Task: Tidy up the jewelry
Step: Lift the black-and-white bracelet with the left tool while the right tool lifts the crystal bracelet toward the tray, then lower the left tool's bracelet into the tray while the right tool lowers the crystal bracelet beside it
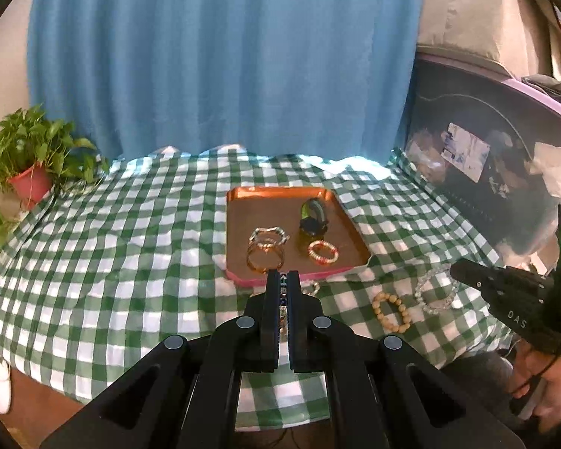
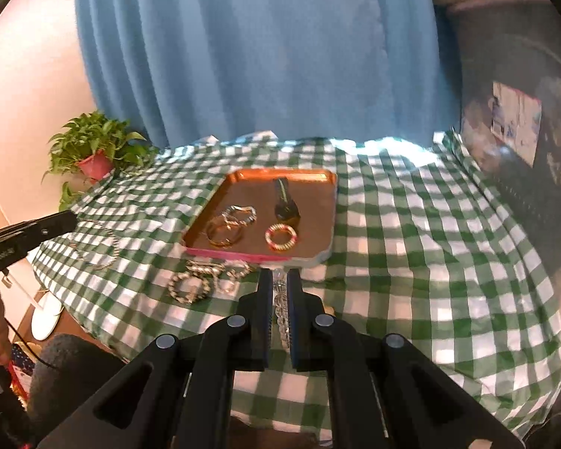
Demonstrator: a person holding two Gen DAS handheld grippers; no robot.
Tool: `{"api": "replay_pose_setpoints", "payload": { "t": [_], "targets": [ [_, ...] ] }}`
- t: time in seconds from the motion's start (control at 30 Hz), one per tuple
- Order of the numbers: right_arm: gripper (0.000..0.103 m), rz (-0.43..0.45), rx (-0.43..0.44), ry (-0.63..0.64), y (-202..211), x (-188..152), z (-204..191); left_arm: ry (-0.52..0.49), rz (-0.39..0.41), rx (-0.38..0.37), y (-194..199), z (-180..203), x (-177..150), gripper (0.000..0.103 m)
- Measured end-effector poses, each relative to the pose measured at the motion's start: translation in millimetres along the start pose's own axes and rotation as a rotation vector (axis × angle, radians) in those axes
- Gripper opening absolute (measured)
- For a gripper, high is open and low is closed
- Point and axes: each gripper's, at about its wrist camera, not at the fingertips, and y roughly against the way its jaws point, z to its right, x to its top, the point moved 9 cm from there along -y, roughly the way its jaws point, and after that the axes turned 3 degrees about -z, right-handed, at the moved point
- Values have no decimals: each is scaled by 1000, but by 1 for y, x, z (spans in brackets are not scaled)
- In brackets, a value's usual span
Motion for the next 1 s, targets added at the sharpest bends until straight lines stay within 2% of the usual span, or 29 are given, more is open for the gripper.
{"api": "replay_pose_setpoints", "payload": {
  "t": [0.37, 0.57, 0.73, 0.87, 1.0],
  "targets": [
    [7, 76, 6, 47, 20, 53, -21, -20, 42, -36, -7, 13, 32, 3],
    [7, 119, 19, 57, 18, 83, -26, -27, 66, -96, -15, 12, 60, 3],
    [7, 113, 36, 84, 0, 97, -35, -17, 73, -154, -31, 12, 79, 3],
    [7, 93, 41, 93, -22, 101, -34, -14, 75, -169, -52, 7, 89, 3],
    [7, 64, 38, 87, -51, 101, -24, -9, 42, -165, -85, 0, 92, 3]
  ]
}}
